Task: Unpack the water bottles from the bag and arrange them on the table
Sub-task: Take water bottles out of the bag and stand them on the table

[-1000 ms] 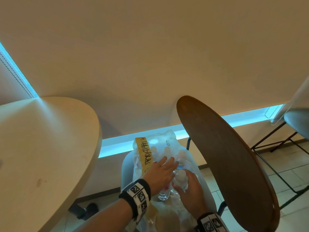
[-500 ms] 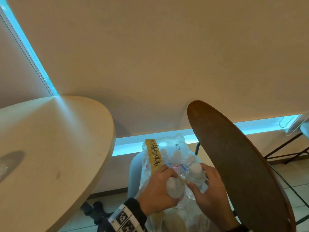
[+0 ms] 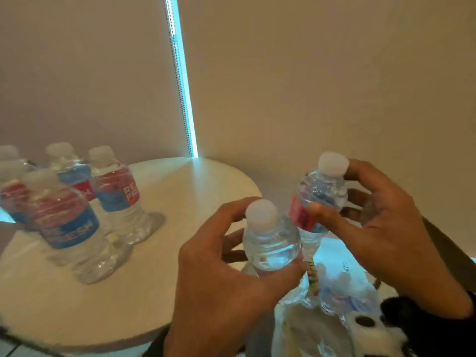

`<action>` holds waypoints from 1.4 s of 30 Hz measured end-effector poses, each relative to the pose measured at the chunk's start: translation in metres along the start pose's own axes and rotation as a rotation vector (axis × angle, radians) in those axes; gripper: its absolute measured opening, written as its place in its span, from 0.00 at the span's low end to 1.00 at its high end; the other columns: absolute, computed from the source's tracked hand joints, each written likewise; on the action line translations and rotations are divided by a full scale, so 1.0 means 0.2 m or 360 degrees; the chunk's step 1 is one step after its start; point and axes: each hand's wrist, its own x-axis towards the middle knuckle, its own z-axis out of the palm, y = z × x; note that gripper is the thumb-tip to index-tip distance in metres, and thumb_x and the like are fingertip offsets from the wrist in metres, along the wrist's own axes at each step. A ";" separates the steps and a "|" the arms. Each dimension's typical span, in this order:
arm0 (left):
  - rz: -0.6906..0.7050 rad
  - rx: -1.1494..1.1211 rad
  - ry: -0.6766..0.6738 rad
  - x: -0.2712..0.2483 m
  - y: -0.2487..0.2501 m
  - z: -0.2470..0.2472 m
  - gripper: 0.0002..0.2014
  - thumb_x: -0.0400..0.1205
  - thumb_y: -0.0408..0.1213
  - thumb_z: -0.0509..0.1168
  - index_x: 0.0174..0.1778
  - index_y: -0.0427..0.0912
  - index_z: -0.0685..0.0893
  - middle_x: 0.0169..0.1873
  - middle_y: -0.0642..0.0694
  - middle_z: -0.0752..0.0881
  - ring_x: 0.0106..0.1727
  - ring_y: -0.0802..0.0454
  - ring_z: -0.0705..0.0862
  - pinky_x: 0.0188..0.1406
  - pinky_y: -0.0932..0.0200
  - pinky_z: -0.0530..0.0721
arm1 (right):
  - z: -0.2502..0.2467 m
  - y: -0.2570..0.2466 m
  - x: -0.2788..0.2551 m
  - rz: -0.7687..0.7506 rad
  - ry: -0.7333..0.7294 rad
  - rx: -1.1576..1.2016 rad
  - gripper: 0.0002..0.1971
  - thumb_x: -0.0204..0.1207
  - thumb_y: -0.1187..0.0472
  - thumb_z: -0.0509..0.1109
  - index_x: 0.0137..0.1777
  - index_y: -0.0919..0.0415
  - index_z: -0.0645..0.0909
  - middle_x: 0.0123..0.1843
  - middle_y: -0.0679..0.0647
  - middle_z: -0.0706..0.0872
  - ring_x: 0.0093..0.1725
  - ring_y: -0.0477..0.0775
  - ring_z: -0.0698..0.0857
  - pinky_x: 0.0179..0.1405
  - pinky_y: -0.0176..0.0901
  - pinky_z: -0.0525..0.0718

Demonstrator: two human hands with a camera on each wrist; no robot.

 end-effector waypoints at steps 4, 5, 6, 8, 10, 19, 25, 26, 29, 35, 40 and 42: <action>0.0081 0.0168 0.0214 0.06 0.03 -0.21 0.33 0.54 0.39 0.88 0.49 0.70 0.83 0.48 0.76 0.88 0.46 0.76 0.89 0.34 0.81 0.83 | 0.20 -0.09 0.22 -0.0095 -0.0185 0.0176 0.25 0.63 0.44 0.78 0.61 0.39 0.80 0.55 0.41 0.88 0.50 0.48 0.92 0.47 0.49 0.93; 0.0076 0.0217 0.0279 0.07 0.02 -0.26 0.33 0.54 0.42 0.88 0.50 0.72 0.83 0.49 0.79 0.87 0.48 0.76 0.88 0.36 0.81 0.83 | 0.26 -0.10 0.26 -0.0100 -0.0229 0.0181 0.25 0.62 0.44 0.77 0.61 0.40 0.79 0.53 0.40 0.87 0.49 0.47 0.91 0.46 0.46 0.93; 0.0060 0.0263 0.0341 0.09 0.01 -0.30 0.34 0.53 0.44 0.87 0.51 0.74 0.82 0.50 0.80 0.85 0.49 0.76 0.88 0.38 0.79 0.85 | 0.32 -0.10 0.29 -0.0105 -0.0274 0.0171 0.25 0.63 0.44 0.77 0.62 0.42 0.79 0.53 0.38 0.87 0.49 0.45 0.91 0.44 0.42 0.92; 0.0013 0.0355 0.0449 0.10 -0.02 -0.38 0.35 0.54 0.50 0.86 0.53 0.78 0.80 0.51 0.84 0.83 0.50 0.77 0.87 0.42 0.76 0.87 | 0.45 -0.09 0.35 -0.0125 -0.0361 0.0147 0.26 0.68 0.47 0.79 0.66 0.46 0.79 0.56 0.38 0.85 0.50 0.42 0.89 0.42 0.33 0.89; -0.0006 0.0441 0.0524 0.11 -0.05 -0.44 0.34 0.55 0.54 0.83 0.51 0.84 0.76 0.47 0.91 0.79 0.48 0.86 0.82 0.39 0.84 0.82 | 0.58 -0.08 0.40 -0.0160 -0.0422 0.0150 0.24 0.71 0.53 0.80 0.67 0.50 0.79 0.57 0.42 0.85 0.53 0.41 0.87 0.42 0.30 0.88; -0.0096 0.0718 0.0747 0.10 -0.21 -0.59 0.39 0.60 0.49 0.84 0.70 0.60 0.80 0.62 0.60 0.86 0.55 0.60 0.85 0.51 0.64 0.86 | 0.97 -0.04 0.51 -0.0150 -0.0577 0.0146 0.25 0.73 0.56 0.80 0.69 0.55 0.78 0.61 0.51 0.86 0.58 0.51 0.85 0.54 0.49 0.91; -0.0123 0.0768 0.0797 0.10 -0.23 -0.61 0.43 0.62 0.57 0.78 0.76 0.53 0.78 0.66 0.54 0.86 0.58 0.58 0.85 0.53 0.66 0.83 | 1.06 -0.02 0.53 -0.0098 -0.0574 0.0082 0.26 0.75 0.54 0.78 0.72 0.52 0.75 0.59 0.44 0.80 0.55 0.46 0.82 0.50 0.33 0.86; -0.0117 0.0804 0.0787 0.09 -0.23 -0.61 0.43 0.63 0.55 0.79 0.76 0.53 0.77 0.66 0.53 0.86 0.59 0.56 0.87 0.54 0.63 0.86 | 1.06 -0.02 0.53 -0.0096 -0.0558 0.0085 0.26 0.75 0.54 0.78 0.72 0.52 0.75 0.60 0.44 0.80 0.55 0.46 0.82 0.49 0.31 0.84; -0.0124 0.1068 0.0741 0.08 -0.21 -0.61 0.43 0.64 0.59 0.79 0.76 0.50 0.78 0.65 0.49 0.88 0.58 0.49 0.90 0.53 0.48 0.91 | 1.07 -0.02 0.53 -0.0085 -0.0530 0.0074 0.26 0.75 0.54 0.78 0.72 0.51 0.75 0.59 0.42 0.79 0.51 0.41 0.81 0.43 0.22 0.80; -0.0171 0.1547 0.0556 0.08 -0.16 -0.64 0.45 0.66 0.75 0.68 0.71 0.44 0.82 0.57 0.42 0.92 0.44 0.41 0.94 0.39 0.50 0.90 | 1.05 -0.01 0.53 -0.0090 -0.0545 0.0064 0.26 0.75 0.54 0.78 0.71 0.51 0.75 0.59 0.42 0.80 0.51 0.41 0.81 0.39 0.19 0.79; -0.0132 0.1531 0.0600 0.08 -0.14 -0.63 0.47 0.64 0.70 0.74 0.72 0.40 0.81 0.58 0.37 0.91 0.47 0.36 0.93 0.41 0.45 0.90 | 1.02 -0.02 0.51 -0.0047 -0.0580 0.0048 0.32 0.72 0.50 0.80 0.75 0.51 0.72 0.62 0.44 0.80 0.56 0.43 0.80 0.39 0.17 0.80; -0.0082 0.1466 0.0627 0.06 -0.12 -0.62 0.49 0.63 0.67 0.77 0.74 0.39 0.78 0.62 0.34 0.89 0.47 0.32 0.92 0.42 0.41 0.90 | 0.97 -0.02 0.50 -0.0008 -0.0595 0.0018 0.38 0.69 0.46 0.81 0.77 0.49 0.69 0.69 0.48 0.80 0.60 0.46 0.82 0.47 0.26 0.83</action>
